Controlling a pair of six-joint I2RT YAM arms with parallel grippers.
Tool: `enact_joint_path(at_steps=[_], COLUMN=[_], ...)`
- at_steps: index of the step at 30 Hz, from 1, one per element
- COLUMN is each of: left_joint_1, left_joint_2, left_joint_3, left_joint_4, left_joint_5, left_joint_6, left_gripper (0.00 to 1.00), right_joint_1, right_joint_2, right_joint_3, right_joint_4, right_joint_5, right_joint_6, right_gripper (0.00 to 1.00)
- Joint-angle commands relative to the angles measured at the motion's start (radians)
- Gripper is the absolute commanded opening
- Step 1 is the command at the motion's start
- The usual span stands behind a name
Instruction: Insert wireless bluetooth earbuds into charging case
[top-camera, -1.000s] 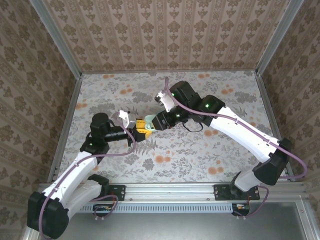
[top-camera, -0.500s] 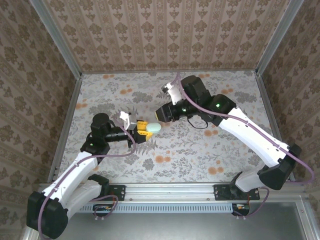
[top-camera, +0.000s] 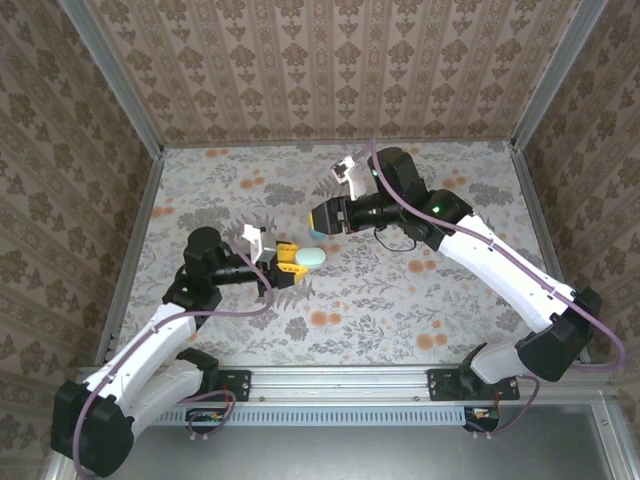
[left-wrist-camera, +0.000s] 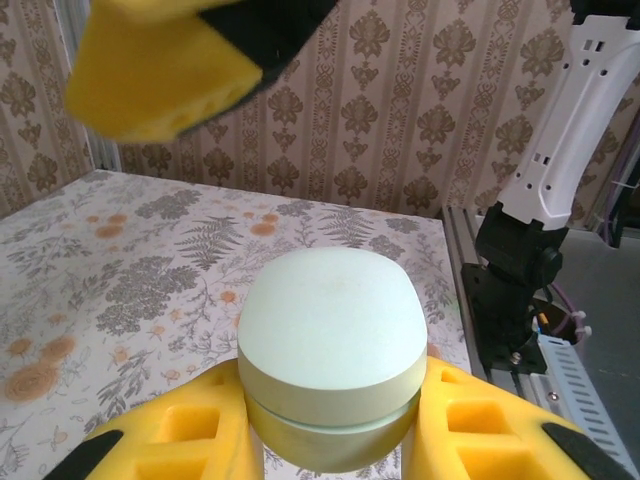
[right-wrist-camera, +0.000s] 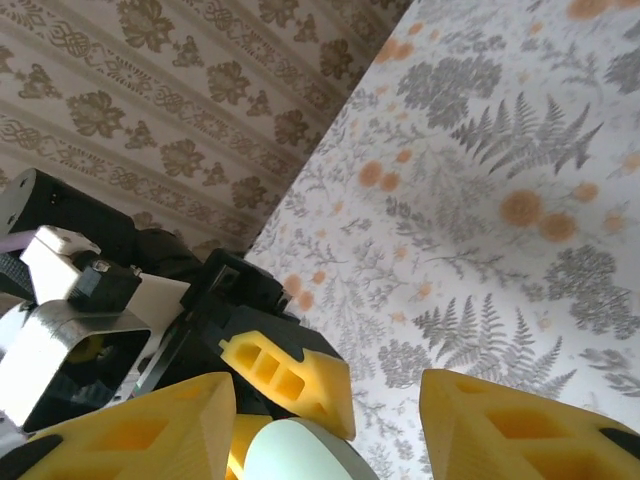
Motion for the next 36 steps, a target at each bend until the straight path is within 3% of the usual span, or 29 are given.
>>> enact_joint_path(at_steps=[1,7,21,30,36], left_joint_1=[-0.006,-0.011,-0.032,-0.037,-0.038], left_joint_2=[0.007,0.021,0.040,0.047,0.040], left_joint_3=[0.020,0.019,0.025,0.027,0.029], left_joint_4=[0.101,0.187,0.208,0.183,0.144], left_joint_5=[-0.059,-0.094,-0.197,-0.214,-0.220], left_joint_6=[0.000,-0.028,-0.065,-0.095,-0.095], left_gripper=[0.00,0.00,0.00,0.00,0.07], right_joint_1=[-0.007,-0.015,-0.015,-0.014,-0.015], right_joint_2=[-0.019,-0.069,-0.070,-0.045,-0.041], right_joint_3=[-0.073,-0.168,-0.282,-0.324,-0.329], right_joint_4=[0.090,0.162,0.412,0.563,0.591], right_joint_5=[-0.079,-0.066,-0.181,-0.219,-0.231], right_joint_6=[0.124,0.232,0.436,0.539,0.557], right_gripper=[0.54,0.58,0.59,0.36,0.30])
